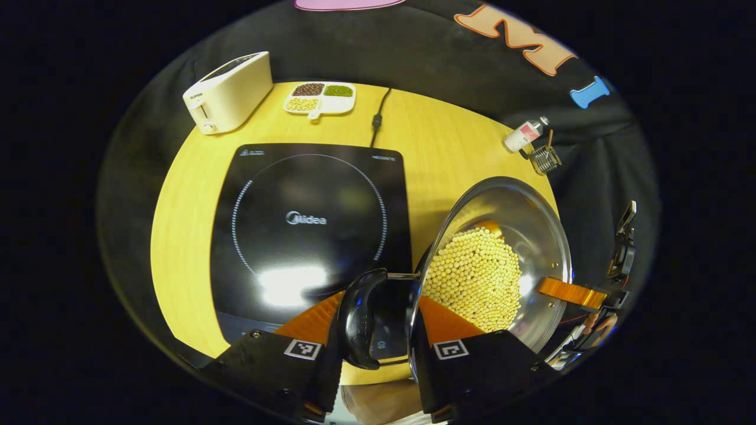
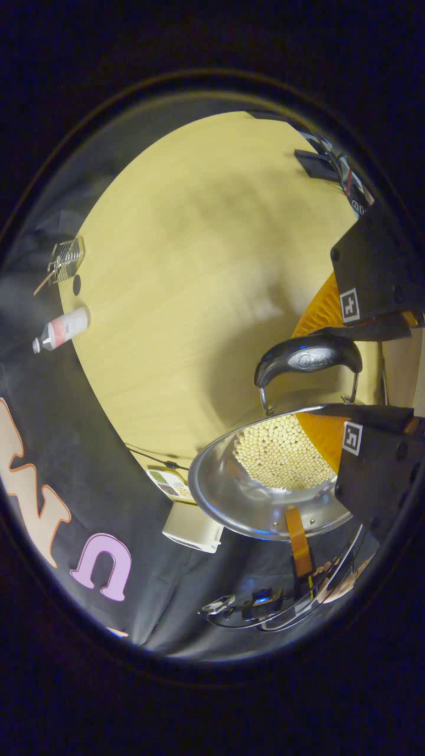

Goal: First push the handle of the pot to place it horizontally, then grasp the pot with both hands and set it on the induction cooktop.

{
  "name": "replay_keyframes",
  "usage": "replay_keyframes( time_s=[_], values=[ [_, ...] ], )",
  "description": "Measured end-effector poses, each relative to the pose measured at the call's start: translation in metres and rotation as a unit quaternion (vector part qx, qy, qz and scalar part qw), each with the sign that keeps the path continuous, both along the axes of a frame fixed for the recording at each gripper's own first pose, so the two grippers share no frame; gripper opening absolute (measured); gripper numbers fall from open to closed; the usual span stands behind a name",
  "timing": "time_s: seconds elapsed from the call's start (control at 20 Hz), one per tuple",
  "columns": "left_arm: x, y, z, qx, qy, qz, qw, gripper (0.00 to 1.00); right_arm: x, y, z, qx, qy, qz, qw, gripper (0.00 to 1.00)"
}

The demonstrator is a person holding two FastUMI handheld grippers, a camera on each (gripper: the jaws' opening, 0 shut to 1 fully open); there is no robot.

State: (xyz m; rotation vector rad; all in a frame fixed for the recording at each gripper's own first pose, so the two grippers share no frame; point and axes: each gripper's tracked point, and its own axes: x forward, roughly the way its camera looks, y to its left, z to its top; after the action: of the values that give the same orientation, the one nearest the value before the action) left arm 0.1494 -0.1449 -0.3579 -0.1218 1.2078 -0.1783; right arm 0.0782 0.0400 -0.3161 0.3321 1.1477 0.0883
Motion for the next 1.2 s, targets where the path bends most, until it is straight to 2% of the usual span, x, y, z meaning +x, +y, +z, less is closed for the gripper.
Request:
replay_keyframes(
  time_s=[0.15, 0.2, 0.35, 0.4, 0.45, 0.6, 0.65, 0.7, 1.2],
  values=[
    [0.000, -0.001, -0.003, -0.001, -0.005, 0.001, 1.000, 0.55, 0.004, 0.037, 0.000, -0.006, -0.004, 0.003, 1.000, 0.46],
    [-0.001, -0.001, -0.005, -0.003, -0.006, 0.003, 1.000, 0.55, 0.006, 0.048, -0.001, -0.008, -0.004, 0.004, 1.000, 0.39],
    [-0.003, 0.000, -0.007, -0.006, -0.006, 0.006, 1.000, 0.54, 0.011, 0.080, -0.005, -0.015, -0.004, 0.008, 1.000, 0.39],
    [-0.002, -0.001, -0.007, -0.007, -0.005, 0.007, 1.000, 0.55, 0.011, 0.090, -0.006, -0.018, -0.004, 0.009, 1.000, 0.46],
    [-0.002, -0.001, -0.007, -0.008, -0.004, 0.009, 1.000, 0.55, 0.013, 0.099, -0.008, -0.020, -0.004, 0.009, 1.000, 0.39],
    [-0.001, -0.001, -0.007, -0.006, -0.007, 0.012, 1.000, 0.54, 0.021, 0.124, -0.015, -0.022, -0.009, 0.006, 1.000, 0.39],
    [0.000, 0.000, -0.007, -0.004, -0.012, 0.013, 1.000, 0.55, 0.024, 0.132, -0.018, -0.023, -0.012, 0.002, 1.000, 0.46],
    [-0.001, 0.000, -0.006, -0.002, -0.014, 0.013, 1.000, 0.54, 0.024, 0.136, -0.021, -0.025, -0.014, 0.001, 1.000, 0.39],
    [0.002, -0.002, -0.006, 0.022, -0.037, -0.008, 0.999, 0.54, 0.047, 0.170, -0.045, -0.042, -0.024, -0.015, 0.999, 0.39]
  ],
)
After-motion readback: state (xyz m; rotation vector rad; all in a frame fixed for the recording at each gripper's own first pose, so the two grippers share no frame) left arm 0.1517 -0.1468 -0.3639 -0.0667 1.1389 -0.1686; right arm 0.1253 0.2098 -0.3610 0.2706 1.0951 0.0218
